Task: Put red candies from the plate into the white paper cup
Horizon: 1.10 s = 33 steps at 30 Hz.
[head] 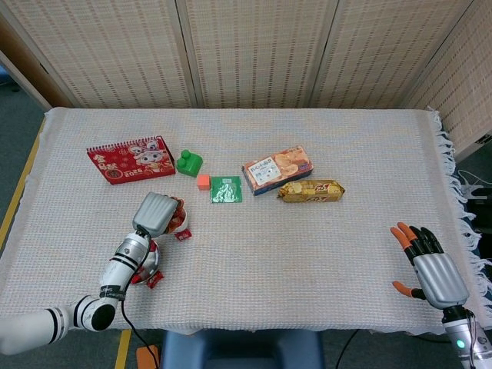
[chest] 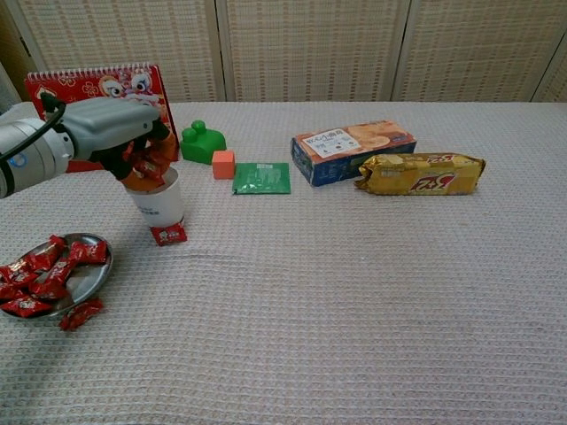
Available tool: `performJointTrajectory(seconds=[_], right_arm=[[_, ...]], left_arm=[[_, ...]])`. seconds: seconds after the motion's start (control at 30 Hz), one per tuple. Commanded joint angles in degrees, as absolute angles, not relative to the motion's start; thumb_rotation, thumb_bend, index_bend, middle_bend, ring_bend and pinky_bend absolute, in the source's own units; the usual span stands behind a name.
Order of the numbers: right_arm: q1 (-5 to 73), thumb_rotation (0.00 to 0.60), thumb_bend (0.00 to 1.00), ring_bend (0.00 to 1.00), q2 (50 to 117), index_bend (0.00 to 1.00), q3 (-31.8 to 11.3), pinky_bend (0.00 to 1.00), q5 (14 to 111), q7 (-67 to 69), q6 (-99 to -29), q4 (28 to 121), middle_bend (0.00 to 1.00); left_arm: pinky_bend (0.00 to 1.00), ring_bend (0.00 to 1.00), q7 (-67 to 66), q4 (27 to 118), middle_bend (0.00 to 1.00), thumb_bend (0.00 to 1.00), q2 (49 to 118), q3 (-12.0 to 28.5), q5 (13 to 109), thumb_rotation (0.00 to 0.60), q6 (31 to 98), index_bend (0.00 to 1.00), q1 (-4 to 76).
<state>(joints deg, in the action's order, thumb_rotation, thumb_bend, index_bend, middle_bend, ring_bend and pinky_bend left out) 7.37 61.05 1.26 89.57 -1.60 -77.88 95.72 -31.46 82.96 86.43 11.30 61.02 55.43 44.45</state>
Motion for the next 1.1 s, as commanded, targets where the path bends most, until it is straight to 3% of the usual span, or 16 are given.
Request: performJointTrajectory(seconds=[0.03,0.3,0.9,1.1], right_arm=[[7.35,0.600,0.06,0.00,61.06,0.00,1.24,0.00,89.55,-1.65,-77.92,95.74,0.00],[7.32,0.600,0.06,0.00,61.09,0.00,1.24,0.00,89.58,-1.80,-77.97,95.79,0.00],[7.26,0.600,0.06,0.00,61.16,0.00,1.20,0.00,89.56,-1.96,-78.04,95.77,0.00],[7.28,0.600,0.06,0.00,61.23,0.00,1.28,0.00,89.73,-2.20,-78.00,95.92,0.00]], left_arm=[[0.97,0.52,-30.29,82.06,0.53,0.53,86.74,10.99,61.44,0.600,55.41,0.51,44.50],[0.95,0.48,-28.36,82.19,0.46,0.49,86.34,10.33,63.01,0.600,55.39,0.43,44.75],[0.95,0.47,-27.16,82.39,0.44,0.48,84.88,9.61,62.84,0.600,55.64,0.39,44.63],[0.96,0.43,-26.67,83.19,0.41,0.43,83.97,8.88,62.96,0.600,55.05,0.34,44.44]])
